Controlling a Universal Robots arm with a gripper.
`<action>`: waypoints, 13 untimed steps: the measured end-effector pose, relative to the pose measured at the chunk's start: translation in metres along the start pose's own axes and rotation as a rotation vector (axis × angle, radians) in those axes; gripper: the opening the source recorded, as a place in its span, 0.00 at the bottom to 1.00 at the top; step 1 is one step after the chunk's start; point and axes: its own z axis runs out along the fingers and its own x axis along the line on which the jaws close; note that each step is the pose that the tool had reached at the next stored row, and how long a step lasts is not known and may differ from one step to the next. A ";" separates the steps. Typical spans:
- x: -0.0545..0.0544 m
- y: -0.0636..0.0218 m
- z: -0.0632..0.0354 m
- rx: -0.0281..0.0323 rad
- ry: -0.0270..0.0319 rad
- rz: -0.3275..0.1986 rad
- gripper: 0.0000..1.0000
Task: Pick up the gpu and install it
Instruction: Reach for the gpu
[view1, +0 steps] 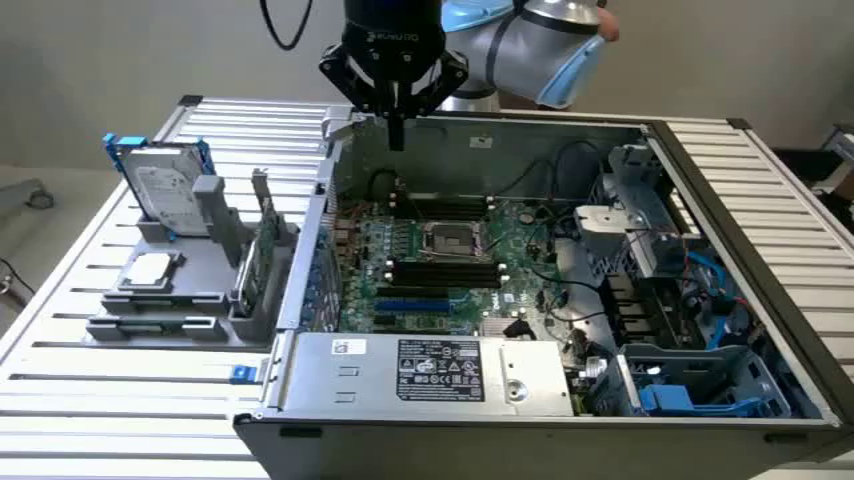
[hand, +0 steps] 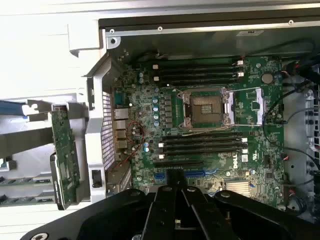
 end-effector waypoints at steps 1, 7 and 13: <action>0.000 0.0000 0.0000 0.0000 0.0000 0.000 0.11; 0.000 0.0000 0.0000 0.0000 0.0000 0.000 0.11; 0.010 0.0007 -0.0002 -0.0058 0.0320 0.002 0.11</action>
